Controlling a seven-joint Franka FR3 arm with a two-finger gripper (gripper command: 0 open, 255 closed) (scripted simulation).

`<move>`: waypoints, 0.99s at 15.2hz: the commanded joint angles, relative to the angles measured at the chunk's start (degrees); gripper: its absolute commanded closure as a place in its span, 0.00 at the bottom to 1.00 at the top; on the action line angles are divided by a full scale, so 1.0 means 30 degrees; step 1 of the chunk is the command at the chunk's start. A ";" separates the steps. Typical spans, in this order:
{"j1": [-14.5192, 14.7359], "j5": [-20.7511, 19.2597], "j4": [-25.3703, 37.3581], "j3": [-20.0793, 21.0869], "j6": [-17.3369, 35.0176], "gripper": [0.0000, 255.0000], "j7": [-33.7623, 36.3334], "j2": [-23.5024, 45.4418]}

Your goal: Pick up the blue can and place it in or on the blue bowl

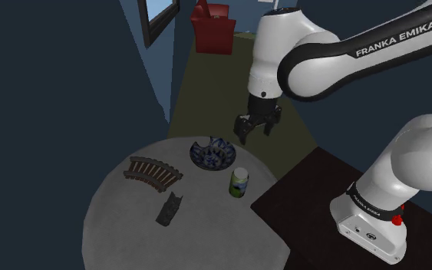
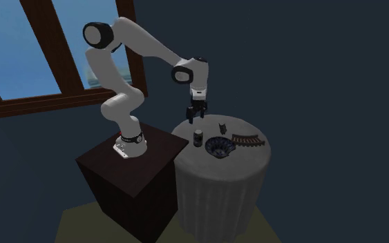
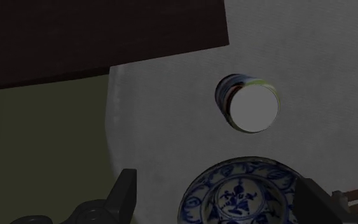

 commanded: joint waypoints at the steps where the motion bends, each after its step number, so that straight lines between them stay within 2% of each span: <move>1: -0.0194 -0.0359 0.0263 0.0848 0.0973 0.00 0.1019 0.1607; 5: -0.0535 -0.1693 0.0864 0.2423 0.2627 0.00 0.3487 0.4810; 8: -0.0688 -0.3503 0.1563 0.3269 0.3675 0.00 0.5808 0.7545; 15: -0.0652 -0.5109 0.1127 0.3138 0.5456 0.00 0.7075 0.9321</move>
